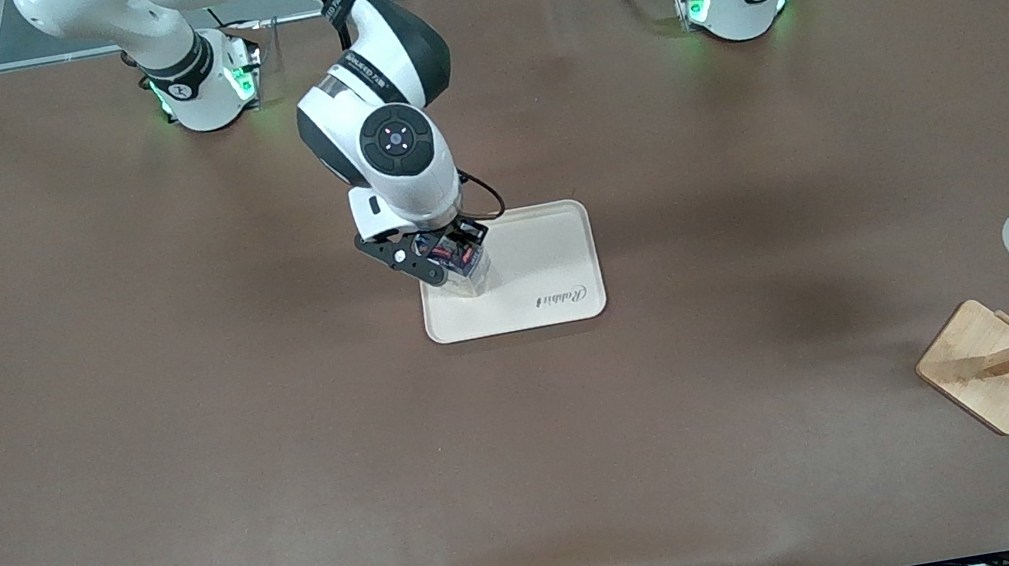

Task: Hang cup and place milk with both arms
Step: 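Lift the carton with the right gripper while the left gripper hangs the mug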

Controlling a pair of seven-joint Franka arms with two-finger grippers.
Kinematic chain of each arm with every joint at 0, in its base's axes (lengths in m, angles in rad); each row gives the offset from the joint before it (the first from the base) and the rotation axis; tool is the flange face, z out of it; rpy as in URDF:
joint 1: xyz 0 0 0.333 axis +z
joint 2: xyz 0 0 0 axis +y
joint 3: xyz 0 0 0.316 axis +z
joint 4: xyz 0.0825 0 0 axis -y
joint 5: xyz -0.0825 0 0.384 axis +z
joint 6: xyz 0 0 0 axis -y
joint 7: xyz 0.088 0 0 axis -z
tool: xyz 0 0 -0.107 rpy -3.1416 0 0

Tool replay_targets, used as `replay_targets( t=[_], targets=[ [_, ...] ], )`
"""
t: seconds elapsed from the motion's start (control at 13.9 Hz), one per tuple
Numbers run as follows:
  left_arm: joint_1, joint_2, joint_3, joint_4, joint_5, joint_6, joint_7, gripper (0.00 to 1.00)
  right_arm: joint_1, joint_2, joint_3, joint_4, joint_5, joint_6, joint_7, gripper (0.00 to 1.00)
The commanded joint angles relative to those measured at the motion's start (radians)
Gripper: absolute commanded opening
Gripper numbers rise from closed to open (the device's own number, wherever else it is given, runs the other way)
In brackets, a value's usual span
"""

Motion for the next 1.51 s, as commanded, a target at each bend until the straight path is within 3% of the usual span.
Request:
replay_targets(
  t=[0.0, 0.22, 0.43, 0.86, 0.93, 1.01, 1.08, 1.15, 1.44],
  targets=[
    [0.011, 0.025, -0.006, 0.043, -0.021, -0.004, 0.039, 0.0, -0.03, -0.009, -0.002, 0.039, 0.048, -0.014, 0.016, 0.0],
    [0.034, 0.028, -0.006, 0.043, -0.025, -0.004, 0.054, 0.0, -0.134, -0.017, -0.002, 0.151, 0.146, -0.105, 0.022, 0.0],
    [0.05, 0.036, -0.006, 0.045, -0.031, 0.0, 0.074, 0.0, -0.23, -0.015, -0.001, 0.252, 0.152, -0.285, -0.012, 0.0],
    [0.065, 0.059, -0.005, 0.045, -0.028, 0.053, 0.104, 0.0, -0.406, -0.087, -0.007, 0.26, 0.12, -0.432, -0.421, 0.0],
    [0.062, 0.062, -0.005, 0.045, -0.028, 0.053, 0.093, 0.15, -0.432, -0.102, -0.005, 0.255, 0.068, -0.434, -0.475, 0.0],
    [0.059, 0.062, -0.006, 0.045, -0.028, 0.053, 0.088, 0.37, -0.449, -0.104, -0.004, 0.255, 0.016, -0.443, -0.53, 0.0],
    [0.056, 0.063, -0.006, 0.045, -0.031, 0.053, 0.07, 0.86, -0.464, -0.106, -0.005, 0.257, -0.019, -0.466, -0.593, 0.0],
    [0.054, 0.062, -0.012, 0.045, -0.038, 0.053, 0.021, 1.0, -0.498, -0.106, -0.005, 0.255, -0.023, -0.475, -0.642, 0.0],
    [0.038, 0.037, -0.047, 0.042, -0.054, 0.025, -0.186, 1.0, -0.598, -0.115, -0.005, 0.239, -0.024, -0.5, -0.834, 0.0]
  ],
)
